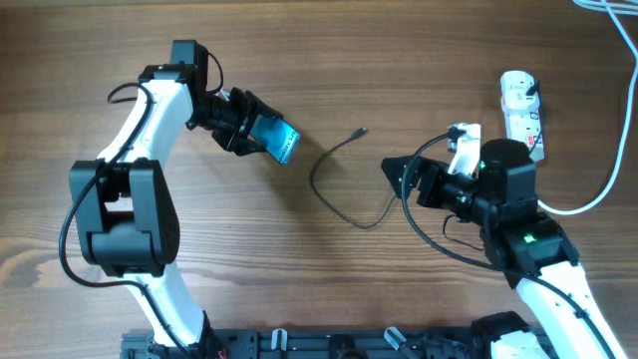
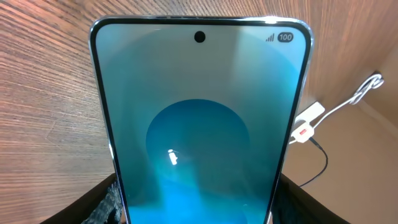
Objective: Plug charger to phone and switch on socket
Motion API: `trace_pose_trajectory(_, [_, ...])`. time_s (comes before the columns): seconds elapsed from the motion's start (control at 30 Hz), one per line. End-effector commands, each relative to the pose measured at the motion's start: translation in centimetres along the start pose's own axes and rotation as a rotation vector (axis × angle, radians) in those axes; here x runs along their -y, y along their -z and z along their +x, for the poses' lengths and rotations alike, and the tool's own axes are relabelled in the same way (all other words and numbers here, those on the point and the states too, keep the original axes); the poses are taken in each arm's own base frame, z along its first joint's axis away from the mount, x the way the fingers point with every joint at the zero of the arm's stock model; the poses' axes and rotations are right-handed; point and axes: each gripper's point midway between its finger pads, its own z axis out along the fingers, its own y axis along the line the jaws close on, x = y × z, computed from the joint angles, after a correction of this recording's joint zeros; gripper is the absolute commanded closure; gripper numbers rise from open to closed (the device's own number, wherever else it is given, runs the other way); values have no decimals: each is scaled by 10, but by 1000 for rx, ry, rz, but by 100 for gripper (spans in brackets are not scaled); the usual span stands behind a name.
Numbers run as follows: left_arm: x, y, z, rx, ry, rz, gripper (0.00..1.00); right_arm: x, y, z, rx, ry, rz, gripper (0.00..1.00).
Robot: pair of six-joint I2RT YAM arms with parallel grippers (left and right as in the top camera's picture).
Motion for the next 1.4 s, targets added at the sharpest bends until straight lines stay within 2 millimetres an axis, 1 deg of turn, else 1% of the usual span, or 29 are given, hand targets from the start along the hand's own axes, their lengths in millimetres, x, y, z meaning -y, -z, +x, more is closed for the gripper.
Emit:
trace_pose_trajectory(0.0, [16,14,6,21,-25,39,96,2,-5,-15,54,-20,55,0])
trace_pose_trajectory(0.07, [18,13,6,22,-29,42,96,4,-20,-17,41,-55,50,0])
trace_pose_trajectory(0.1, [19,12,6,29,-18,40,96,-2,-39,-22,27,-63,-10,0])
trace_pose_trajectory(0.17, [22,10,4,44,-34,43,96,0,-60,-28,28,-64,-43,0])
trace_pose_trajectory(0.2, [22,10,3,48,-37,42,96,4,-71,-26,13,-112,-48,0])
trace_pose_trajectory(0.23, [21,9,2,59,-35,33,96,6,-88,-20,-30,-165,-79,0])
trace_pose_trajectory(0.27, [20,9,-1,78,-37,20,96,4,-99,-17,-59,-156,-127,0])
trace_pose_trajectory(0.3, [16,8,-5,106,-19,-3,96,-3,-108,-14,-85,-129,-196,0])
trace_pose_trajectory(0.33, [14,8,-8,124,-17,-16,96,-7,-112,-13,-94,-109,-232,4])
trace_pose_trajectory(0.37, [11,7,-11,150,8,-39,96,-14,-122,-11,-99,-80,-285,16])
trace_pose_trajectory(0.4, [10,5,-11,165,25,-52,96,-15,-126,-8,-98,-72,-281,20])
trace_pose_trajectory(0.47, [10,1,-9,183,57,-72,96,-18,-133,-3,-89,-59,-253,31])
trace_pose_trajectory(0.5, [14,-5,-4,184,42,-74,96,-21,-137,2,-79,-54,-225,36])
trace_pose_trajectory(0.53, [16,-9,1,178,43,-77,96,-19,-141,6,-72,-73,-184,39])
trace_pose_trajectory(0.6, [19,-15,8,168,42,-82,96,-18,-145,13,-73,-89,-148,40])
trace_pose_trajectory(0.77, [23,-27,23,148,48,-96,96,-22,-148,19,-72,-128,-131,40])
trace_pose_trajectory(0.93, [26,-37,37,127,46,-108,96,-27,-160,32,-95,-146,-143,40])
trace_pose_trajectory(1.0, [27,-40,42,121,36,-114,96,-31,-163,33,-90,-147,-152,42])
trace_pose_trajectory(1.1, [29,-46,50,113,29,-120,96,-28,-169,40,-86,-169,-122,46])
trace_pose_trajectory(1.17, [29,-49,54,107,20,-125,96,-30,-172,43,-88,-164,-126,47])
trace_pose_trajectory(1.23, [30,-51,56,103,14,-127,96,-27,-176,46,-88,-184,-117,50])
trace_pose_trajectory(1.27, [30,-51,56,103,14,-128,96,-28,-177,46,-85,-181,-116,52])
trace_pose_trajectory(1.37, [30,-52,58,102,11,-129,96,-30,-177,46,-74,-175,-119,54])
